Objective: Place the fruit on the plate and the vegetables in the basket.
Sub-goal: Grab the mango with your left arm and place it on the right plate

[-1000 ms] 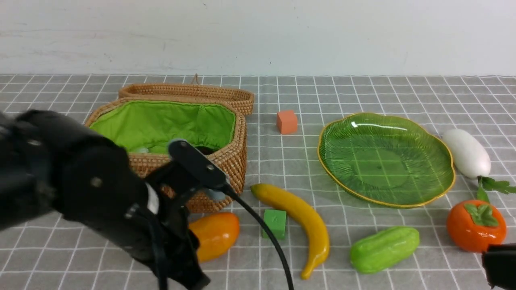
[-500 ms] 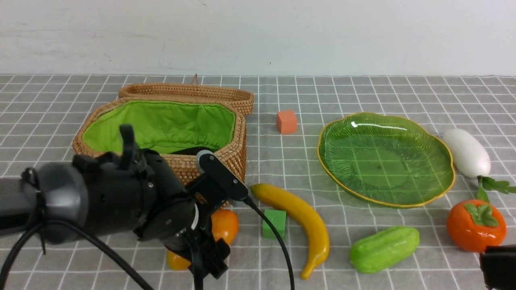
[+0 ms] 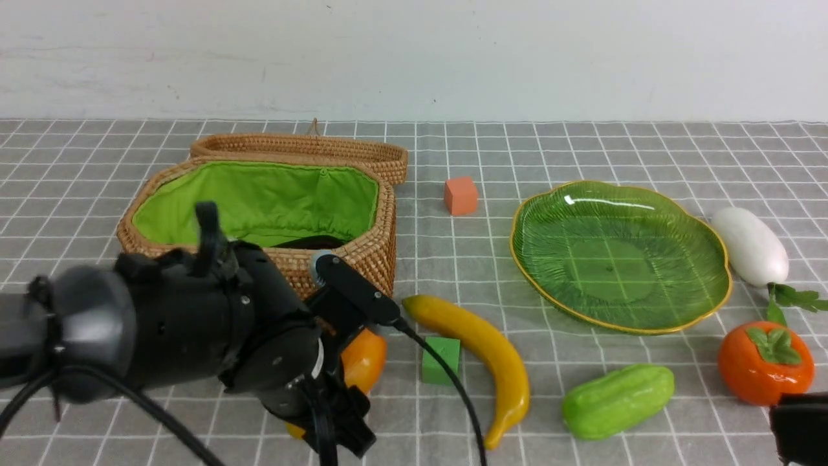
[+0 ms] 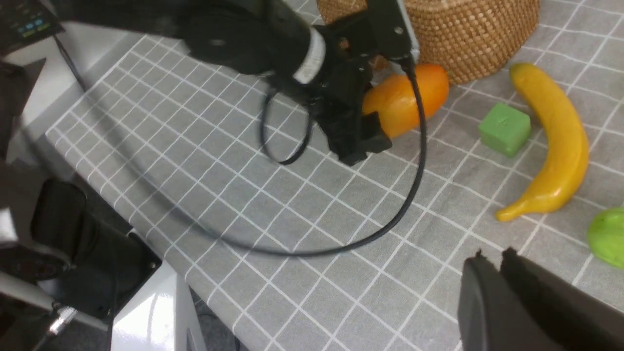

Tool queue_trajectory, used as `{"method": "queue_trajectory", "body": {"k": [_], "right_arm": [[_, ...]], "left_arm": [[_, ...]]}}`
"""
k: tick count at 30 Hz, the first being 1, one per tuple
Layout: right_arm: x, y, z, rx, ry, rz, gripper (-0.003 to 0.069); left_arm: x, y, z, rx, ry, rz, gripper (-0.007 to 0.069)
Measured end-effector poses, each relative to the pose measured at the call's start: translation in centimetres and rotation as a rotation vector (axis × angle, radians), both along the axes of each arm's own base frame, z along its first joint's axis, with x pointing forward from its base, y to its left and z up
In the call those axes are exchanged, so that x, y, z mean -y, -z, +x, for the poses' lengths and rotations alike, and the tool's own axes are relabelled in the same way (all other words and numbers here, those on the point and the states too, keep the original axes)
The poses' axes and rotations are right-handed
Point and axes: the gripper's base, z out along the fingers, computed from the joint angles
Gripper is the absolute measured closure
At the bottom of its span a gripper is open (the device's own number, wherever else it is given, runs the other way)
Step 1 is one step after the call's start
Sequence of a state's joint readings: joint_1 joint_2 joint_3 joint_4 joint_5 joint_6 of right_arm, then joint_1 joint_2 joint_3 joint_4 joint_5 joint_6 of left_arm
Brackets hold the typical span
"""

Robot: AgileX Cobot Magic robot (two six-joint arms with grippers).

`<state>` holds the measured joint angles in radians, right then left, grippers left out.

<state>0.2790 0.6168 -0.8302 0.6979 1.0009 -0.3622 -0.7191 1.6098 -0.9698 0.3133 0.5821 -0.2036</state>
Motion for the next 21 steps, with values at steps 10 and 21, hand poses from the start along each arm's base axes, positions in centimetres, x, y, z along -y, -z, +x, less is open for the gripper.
{"method": "queue_trajectory", "body": {"k": [10,21], "right_arm": [[2.1,0.4,1.6,0.013,0.294,-0.087,0.0601],[2.9,1.0,1.7,-0.042,0.383,-0.144,0.0587]], "left_arm": [[11.2,-8.2,4.9,0.130,0.113,-0.318,0.0120],[22.0,-0.2,14.3,0.127,0.160,-0.394,0.0120]]}}
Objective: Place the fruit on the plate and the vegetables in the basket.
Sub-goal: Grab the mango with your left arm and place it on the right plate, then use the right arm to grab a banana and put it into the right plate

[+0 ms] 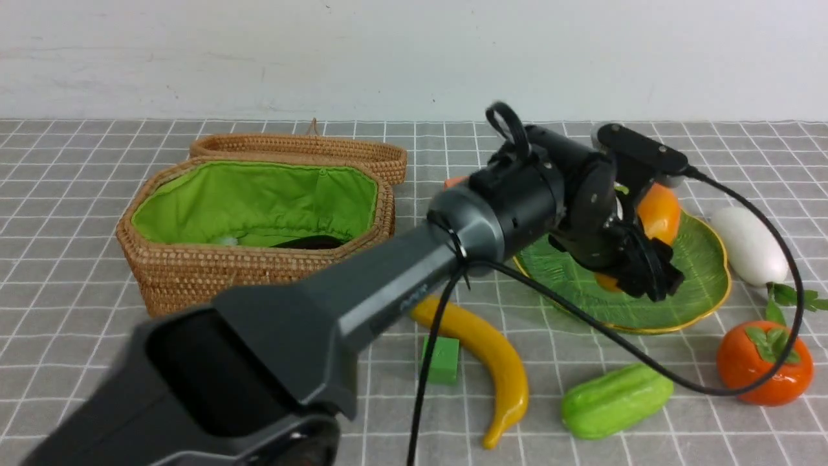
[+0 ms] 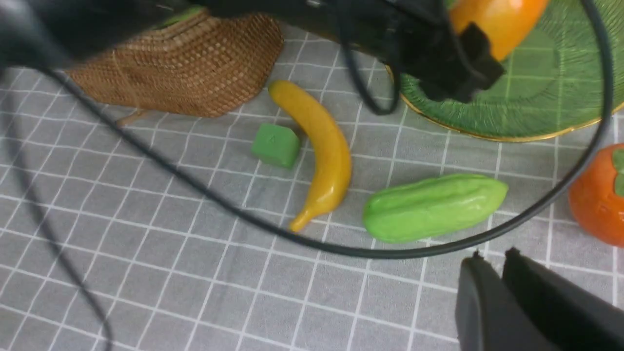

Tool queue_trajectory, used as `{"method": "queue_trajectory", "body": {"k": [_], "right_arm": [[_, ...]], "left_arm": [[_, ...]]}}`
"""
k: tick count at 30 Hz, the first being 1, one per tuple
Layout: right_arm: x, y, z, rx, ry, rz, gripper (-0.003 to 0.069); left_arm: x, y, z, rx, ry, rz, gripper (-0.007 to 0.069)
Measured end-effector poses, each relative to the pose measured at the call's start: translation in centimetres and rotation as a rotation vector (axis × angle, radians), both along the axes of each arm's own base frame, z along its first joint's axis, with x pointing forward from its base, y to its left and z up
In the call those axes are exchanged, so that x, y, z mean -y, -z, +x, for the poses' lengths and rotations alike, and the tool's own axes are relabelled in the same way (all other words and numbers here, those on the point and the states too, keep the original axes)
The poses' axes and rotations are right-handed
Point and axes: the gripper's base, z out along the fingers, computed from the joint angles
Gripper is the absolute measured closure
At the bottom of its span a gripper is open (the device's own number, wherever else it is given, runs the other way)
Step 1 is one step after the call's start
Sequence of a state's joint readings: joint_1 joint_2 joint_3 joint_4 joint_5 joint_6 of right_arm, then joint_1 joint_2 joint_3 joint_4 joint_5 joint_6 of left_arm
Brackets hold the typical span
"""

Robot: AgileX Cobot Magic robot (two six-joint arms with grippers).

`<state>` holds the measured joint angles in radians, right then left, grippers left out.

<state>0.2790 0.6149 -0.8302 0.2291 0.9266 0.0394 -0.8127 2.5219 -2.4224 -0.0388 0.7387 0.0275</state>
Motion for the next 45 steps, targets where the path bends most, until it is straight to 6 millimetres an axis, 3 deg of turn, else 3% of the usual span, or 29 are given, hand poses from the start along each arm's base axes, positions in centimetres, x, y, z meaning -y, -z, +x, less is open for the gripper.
{"method": "queue_trajectory", "body": {"k": [4,9,12,16,22,24,25,27,28,30,31,33,36,39,40,41,43,45], "right_arm": [[0.0,0.1,-0.1,-0.016,-0.002,-0.008,0.0583],[0.1,0.1,-0.1,-0.014,-0.002,-0.011,0.0580],[0.1,0.1,-0.2,-0.010,-0.001,-0.009,0.0575],[0.1,-0.5,-0.2,0.011,0.000,-0.003,0.0571],[0.1,-1.4,-0.6,0.009,-0.009,-0.007,0.0568],[-0.1,-1.3,-0.1,-0.047,-0.019,-0.022,0.0567],[-0.1,-1.2,0.1,-0.060,-0.021,-0.026,0.0567],[-0.7,-0.6,1.6,-0.131,-0.039,-0.040,0.0567],[-1.1,-0.3,2.5,-0.167,-0.052,-0.046,0.0567],[-2.1,0.6,4.7,-0.256,-0.091,-0.058,0.0567],[-2.2,0.7,4.9,-0.264,-0.096,-0.053,0.0567],[-3.4,2.0,7.5,-0.361,-0.138,-0.069,0.0567],[-5.5,3.7,10.2,-0.439,-0.194,-0.096,0.0567],[-9.0,6.2,12.7,-0.478,-0.274,-0.163,0.0563],[-9.2,6.3,12.9,-0.476,-0.279,-0.167,0.0561],[-10.8,7.7,14.1,-0.477,-0.299,-0.208,0.0548],[-12.3,9.6,16.1,-0.495,-0.286,-0.248,0.0515],[-13.0,10.5,17.5,-0.499,-0.274,-0.269,0.0473]], "left_arm": [[0.5,2.3,0.6,-0.001,0.000,0.025,0.0107],[0.4,2.1,0.8,0.000,-0.008,0.018,0.0036],[-0.5,0.9,0.8,-0.032,-0.032,0.025,-0.0008],[-2.5,-1.8,0.2,-0.100,-0.054,0.077,-0.0006],[-7.5,-8.7,-3.5,-0.241,-0.098,0.198,0.0179],[-10.8,-14.5,-6.4,-0.198,-0.112,0.169,0.0381],[-11.0,-14.9,-6.7,-0.193,-0.113,0.165,0.0415],[-13.8,-18.8,-9.5,-0.144,-0.116,0.120,0.0585],[-15.1,-20.4,-10.9,-0.124,-0.122,0.100,0.0626],[-18.1,-23.0,-13.9,-0.099,-0.143,0.051,0.0638],[-18.3,-23.2,-14.2,-0.097,-0.143,0.049,0.0638],[-21.6,-24.3,-17.5,-0.074,-0.173,0.003,0.0638],[-25.4,-24.3,-21.6,-0.030,-0.192,-0.091,0.0638],[-29.6,-22.5,-26.4,0.023,-0.190,-0.211,0.0638],[-29.8,-21.9,-26.6,0.022,-0.189,-0.212,0.0638],[-31.4,-20.9,-28.5,0.049,-0.182,-0.268,0.0638],[-32.8,-19.2,-30.1,0.072,-0.179,-0.312,0.0638],[-33.5,-18.0,-30.8,0.081,-0.180,-0.328,0.0638]]}}
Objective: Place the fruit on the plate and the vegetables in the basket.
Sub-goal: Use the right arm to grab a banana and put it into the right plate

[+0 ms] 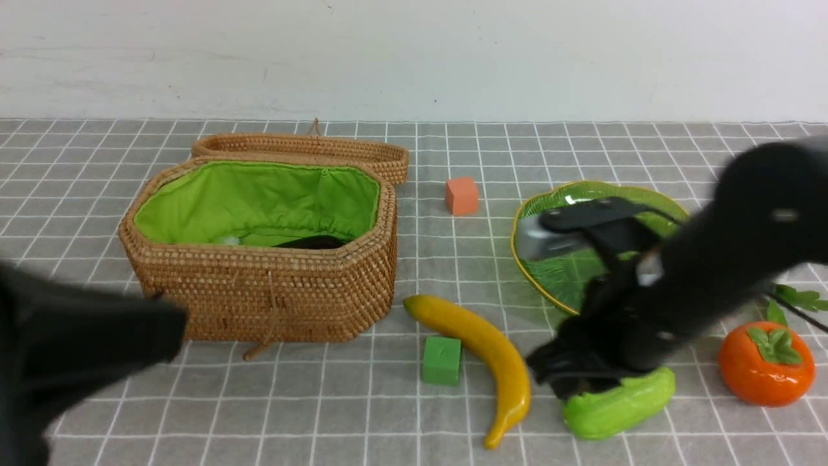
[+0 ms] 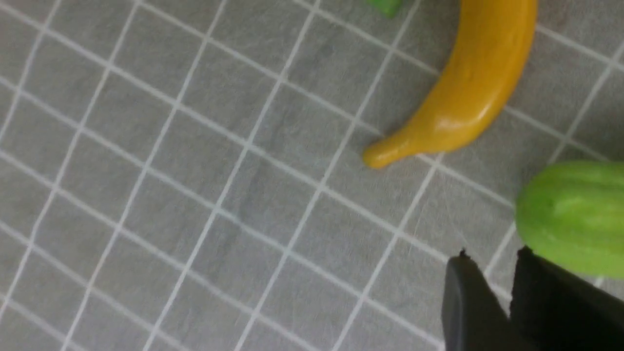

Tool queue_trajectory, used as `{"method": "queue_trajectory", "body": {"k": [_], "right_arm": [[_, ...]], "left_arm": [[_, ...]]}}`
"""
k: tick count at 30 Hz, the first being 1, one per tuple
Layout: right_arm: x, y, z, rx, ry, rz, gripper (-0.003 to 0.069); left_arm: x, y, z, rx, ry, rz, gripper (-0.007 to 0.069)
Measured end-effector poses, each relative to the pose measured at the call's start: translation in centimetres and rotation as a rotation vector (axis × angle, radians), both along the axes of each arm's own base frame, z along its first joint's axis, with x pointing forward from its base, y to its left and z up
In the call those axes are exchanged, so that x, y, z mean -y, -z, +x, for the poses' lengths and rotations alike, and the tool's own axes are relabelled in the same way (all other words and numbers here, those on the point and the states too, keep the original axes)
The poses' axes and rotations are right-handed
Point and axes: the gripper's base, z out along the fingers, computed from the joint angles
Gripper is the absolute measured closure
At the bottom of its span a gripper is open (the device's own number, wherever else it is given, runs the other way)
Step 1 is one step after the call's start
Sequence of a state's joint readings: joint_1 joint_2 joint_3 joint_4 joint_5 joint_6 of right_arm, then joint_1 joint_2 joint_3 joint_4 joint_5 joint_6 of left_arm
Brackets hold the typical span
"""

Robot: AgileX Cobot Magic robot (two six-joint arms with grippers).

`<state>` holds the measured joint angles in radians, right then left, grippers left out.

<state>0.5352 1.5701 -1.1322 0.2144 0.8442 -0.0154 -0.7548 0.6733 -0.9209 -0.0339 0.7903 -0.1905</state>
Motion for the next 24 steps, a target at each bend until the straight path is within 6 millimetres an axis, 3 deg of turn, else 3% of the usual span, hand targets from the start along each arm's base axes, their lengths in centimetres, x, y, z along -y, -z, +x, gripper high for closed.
{"method": "queue_trajectory", "body": {"k": [5,6,10,17,24], "right_arm": [[-2.0,2.7,4.2,0.025,0.002,-0.047,0.0305],[-2.0,2.6,4.3,0.030,0.002,-0.047,0.0299],[-2.8,5.7,6.3,0.010,0.009,-0.106,0.0231],[-3.4,9.4,7.5,-0.016,0.017,-0.132,0.0258],[-3.5,9.3,7.6,-0.019,0.017,-0.132,0.0330]], "left_arm": [[-1.6,1.5,-1.8,0.023,-0.003,-0.056,0.0638],[-1.6,1.5,-1.8,0.022,-0.003,-0.055,0.0638],[-3.0,0.9,-3.3,0.076,-0.004,-0.122,0.0638],[-2.3,1.5,-2.7,-0.012,-0.021,-0.107,0.0638],[-0.9,2.2,-1.5,-0.100,-0.014,-0.073,0.0638]]}}
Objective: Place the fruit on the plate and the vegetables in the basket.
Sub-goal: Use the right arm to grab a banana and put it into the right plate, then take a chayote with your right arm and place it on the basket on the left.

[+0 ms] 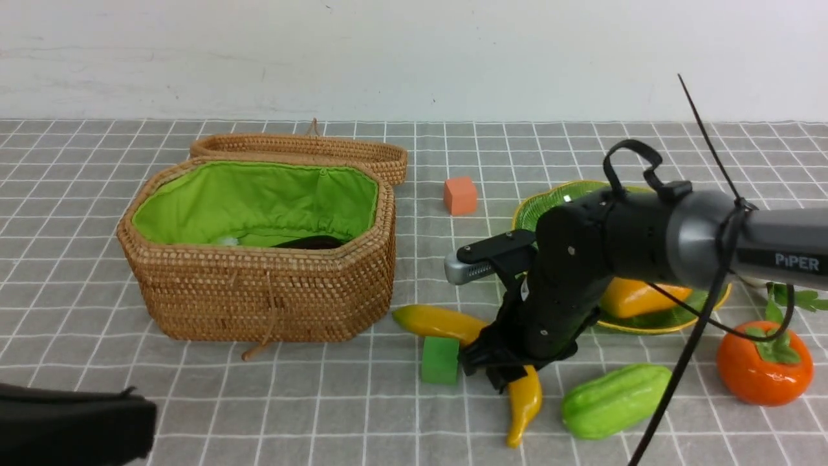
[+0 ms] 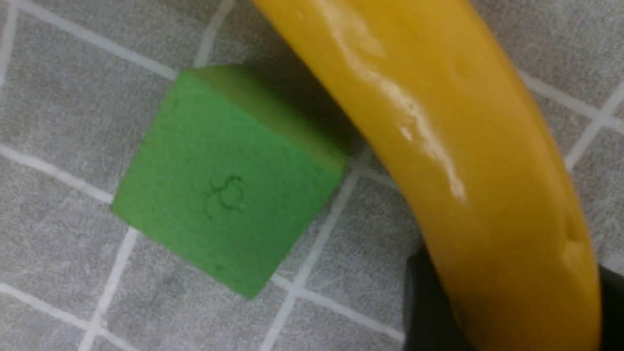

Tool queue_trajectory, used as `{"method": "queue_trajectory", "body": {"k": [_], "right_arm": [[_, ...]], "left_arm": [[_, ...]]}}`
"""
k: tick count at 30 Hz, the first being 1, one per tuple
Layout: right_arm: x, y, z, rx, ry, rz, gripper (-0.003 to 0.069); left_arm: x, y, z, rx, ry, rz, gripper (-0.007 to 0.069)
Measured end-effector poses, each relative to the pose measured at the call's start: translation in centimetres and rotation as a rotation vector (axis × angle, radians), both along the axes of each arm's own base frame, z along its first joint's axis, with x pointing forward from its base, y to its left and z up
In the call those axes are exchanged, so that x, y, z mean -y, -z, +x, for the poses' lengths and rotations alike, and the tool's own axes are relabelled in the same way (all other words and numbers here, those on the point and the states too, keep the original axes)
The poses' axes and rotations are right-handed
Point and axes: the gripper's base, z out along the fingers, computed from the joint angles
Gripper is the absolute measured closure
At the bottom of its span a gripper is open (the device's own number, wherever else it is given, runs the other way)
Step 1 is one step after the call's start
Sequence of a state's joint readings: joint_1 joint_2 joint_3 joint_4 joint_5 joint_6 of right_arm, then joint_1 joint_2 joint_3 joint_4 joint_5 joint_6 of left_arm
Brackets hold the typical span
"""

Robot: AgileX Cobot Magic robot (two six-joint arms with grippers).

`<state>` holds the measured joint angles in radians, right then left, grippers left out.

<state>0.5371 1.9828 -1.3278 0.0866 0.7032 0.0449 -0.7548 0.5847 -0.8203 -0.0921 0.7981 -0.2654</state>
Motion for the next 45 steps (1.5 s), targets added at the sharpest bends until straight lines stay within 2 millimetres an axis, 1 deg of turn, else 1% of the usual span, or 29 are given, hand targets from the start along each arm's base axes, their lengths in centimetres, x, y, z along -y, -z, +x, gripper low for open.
{"method": "queue_trajectory", "body": {"k": [4,7,8,9,10,11,13,15,16,17,18,19,20,21,23,26,28,29,32,33,34,36,38,39,40,41,43,44,45], "right_arm": [[0.3,-1.3,-0.6,-0.021,0.000,-0.004,0.0330],[1.5,-6.1,-0.4,0.044,0.036,0.042,0.0330],[2.3,-7.8,0.1,0.086,0.064,0.064,0.0330],[2.9,-8.9,0.6,0.115,0.087,0.078,0.0330],[4.4,-10.3,1.8,0.165,0.146,0.102,0.0330],[5.2,-11.1,2.6,0.195,0.179,0.117,0.0330],[8.2,-11.7,5.0,0.236,0.305,0.148,0.0330],[10.7,-11.0,7.4,0.226,0.432,0.182,0.0330],[11.5,-10.4,8.3,0.207,0.481,0.199,0.0330],[12.3,-9.2,9.4,0.164,0.537,0.222,0.0330],[12.6,-8.3,10.0,0.131,0.566,0.236,0.0330],[12.7,-8.2,10.1,0.125,0.575,0.245,0.0330],[12.6,-6.5,10.9,0.066,0.603,0.260,0.0330],[12.5,-5.4,11.3,0.032,0.618,0.271,0.0330],[12.2,-4.2,11.6,-0.002,0.626,0.277,0.0330],[11.8,-3.5,11.8,-0.021,0.630,0.282,0.0307],[11.8,-3.6,11.8,-0.018,0.630,0.283,0.0267],[11.8,-3.8,11.8,-0.013,0.630,0.286,0.0216],[11.9,-4.9,11.4,-0.014,0.610,0.279,0.0112],[11.9,-5.0,11.3,-0.013,0.607,0.279,0.0102],[11.9,-6.1,10.9,-0.009,0.586,0.278,0.0082],[12.0,-8.5,9.8,0.006,0.527,0.270,0.0089],[11.9,-10.9,8.4,0.015,0.452,0.252,0.0132],[11.7,-12.5,7.0,0.019,0.391,0.227,0.0182],[11.4,-13.4,6.0,0.024,0.326,0.202,0.0222],[11.3,-13.5,5.6,0.020,0.311,0.195,0.0243],[9.6,-15.0,1.0,0.002,0.044,0.105,0.0382],[9.5,-14.6,0.5,-0.011,0.023,0.097,0.0400],[8.6,-14.1,-2.0,-0.018,-0.159,0.041,0.0457]], "left_arm": [[0.1,0.1,0.1,-0.001,0.001,0.005,0.0638],[0.1,0.1,0.2,0.015,0.008,0.009,0.0638],[0.2,0.1,0.2,0.024,0.014,0.018,0.0638],[0.2,0.0,0.2,0.032,0.019,0.023,0.0638],[0.2,0.0,0.2,0.043,0.026,0.032,0.0638],[0.2,0.0,0.2,0.048,0.028,0.034,0.0638],[0.2,0.0,0.2,0.056,0.032,0.039,0.0638],[0.2,0.0,0.2,0.059,0.034,0.041,0.0638],[0.2,0.0,0.2,0.059,0.034,0.041,0.0638],[0.2,0.0,0.2,0.059,0.035,0.043,0.0638],[0.2,0.0,0.2,0.060,0.035,0.044,0.0638],[0.2,0.0,0.2,0.060,0.035,0.043,0.0638],[0.2,0.0,0.2,0.059,0.036,0.044,0.0638],[0.2,0.1,0.2,0.057,0.036,0.047,0.0638],[0.2,0.1,0.2,0.055,0.036,0.049,0.0638],[0.2,0.1,0.2,0.055,0.036,0.049,0.0638],[0.2,0.1,0.2,0.055,0.036,0.049,0.0638],[0.2,0.1,0.2,0.052,0.037,0.051,0.0638],[0.1,0.2,0.1,0.045,0.038,0.057,0.0638],[0.1,0.2,0.1,0.045,0.038,0.057,0.0638],[0.1,0.2,0.1,0.045,0.038,0.057,0.0638],[0.1,0.2,0.1,0.048,0.040,0.060,0.0638],[0.1,0.2,0.1,0.056,0.046,0.068,0.0638],[0.1,0.2,0.1,0.061,0.049,0.073,0.0638],[0.1,0.2,0.1,0.066,0.053,0.078,0.0638],[0.1,0.2,0.1,0.066,0.054,0.079,0.0638],[0.1,0.2,0.1,0.080,0.064,0.094,0.0638],[0.1,0.2,0.1,0.080,0.065,0.095,0.0638],[0.1,0.2,0.1,0.086,0.072,0.103,0.0638]]}}
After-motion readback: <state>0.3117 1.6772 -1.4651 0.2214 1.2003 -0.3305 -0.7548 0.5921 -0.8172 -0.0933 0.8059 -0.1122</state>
